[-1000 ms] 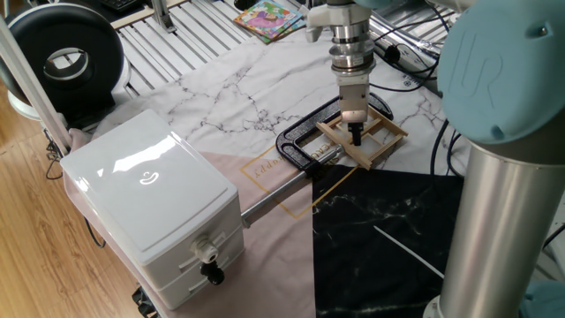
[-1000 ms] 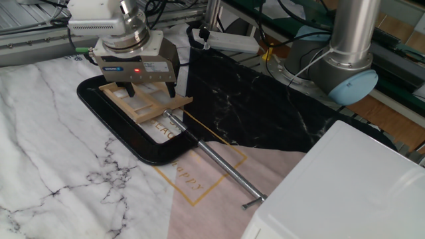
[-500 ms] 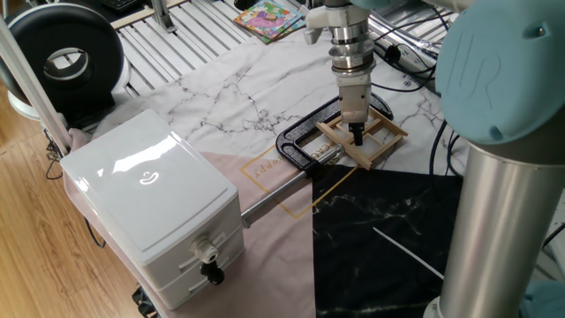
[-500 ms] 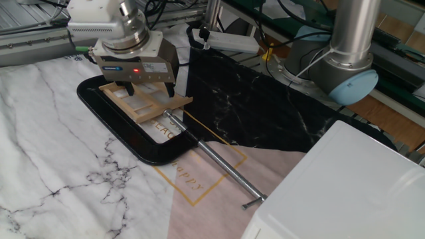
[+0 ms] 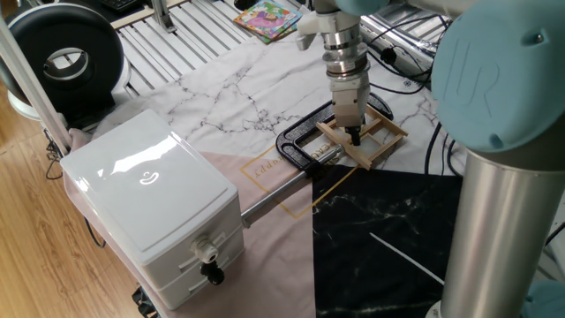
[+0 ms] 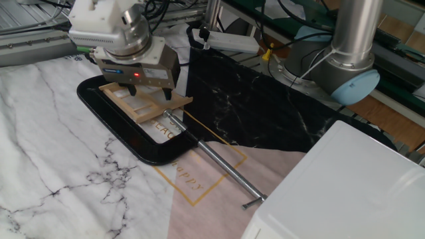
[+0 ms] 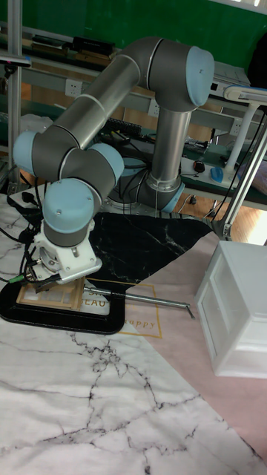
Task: Close a sliding window
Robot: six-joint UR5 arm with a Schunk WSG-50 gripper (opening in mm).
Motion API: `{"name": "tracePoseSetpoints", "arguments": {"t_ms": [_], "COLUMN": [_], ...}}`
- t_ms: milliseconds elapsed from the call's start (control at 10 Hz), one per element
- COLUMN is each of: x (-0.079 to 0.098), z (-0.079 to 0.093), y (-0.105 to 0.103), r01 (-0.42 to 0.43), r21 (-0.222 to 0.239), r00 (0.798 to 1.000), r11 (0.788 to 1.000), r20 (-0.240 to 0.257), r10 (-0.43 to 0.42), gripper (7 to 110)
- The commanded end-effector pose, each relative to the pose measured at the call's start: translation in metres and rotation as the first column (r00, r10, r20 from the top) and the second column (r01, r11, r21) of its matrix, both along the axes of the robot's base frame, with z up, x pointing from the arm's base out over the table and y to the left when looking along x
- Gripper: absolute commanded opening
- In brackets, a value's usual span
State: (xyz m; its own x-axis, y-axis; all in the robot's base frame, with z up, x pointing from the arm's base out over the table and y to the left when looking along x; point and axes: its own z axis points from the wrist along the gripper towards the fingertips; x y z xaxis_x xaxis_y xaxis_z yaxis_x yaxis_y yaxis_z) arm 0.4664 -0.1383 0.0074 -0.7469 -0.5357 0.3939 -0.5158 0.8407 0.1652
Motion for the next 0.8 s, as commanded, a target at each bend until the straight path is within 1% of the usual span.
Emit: {"name": "tracePoseSetpoints", "arguments": {"t_ms": [0, 100, 200, 300, 400, 500, 600, 700], "x": [0.002, 0.001, 0.003, 0.005, 0.007, 0.013, 0.021, 0.028], "z": [0.002, 0.003, 0.003, 0.004, 0.005, 0.007, 0.007, 0.008], "y": [-0.009, -0.011, -0.012, -0.017, -0.021, -0.025, -0.029, -0.026], "r01": [0.005, 0.003, -0.004, -0.011, -0.017, -0.015, -0.007, 0.008], "r21": [-0.066, -0.072, -0.069, -0.084, -0.107, -0.137, -0.161, -0.152], "r00": [1.000, 1.000, 1.000, 1.000, 0.999, 0.998, 0.995, 0.992], "r11": [0.998, 0.997, 0.998, 0.996, 0.994, 0.990, 0.987, 0.988], "r20": [0.004, 0.003, 0.015, 0.021, 0.030, 0.053, 0.092, 0.128], "r10": [-0.004, -0.003, 0.005, 0.013, 0.020, 0.022, 0.022, 0.012], "gripper": [66, 66, 66, 66, 88, 88, 88, 88]}}
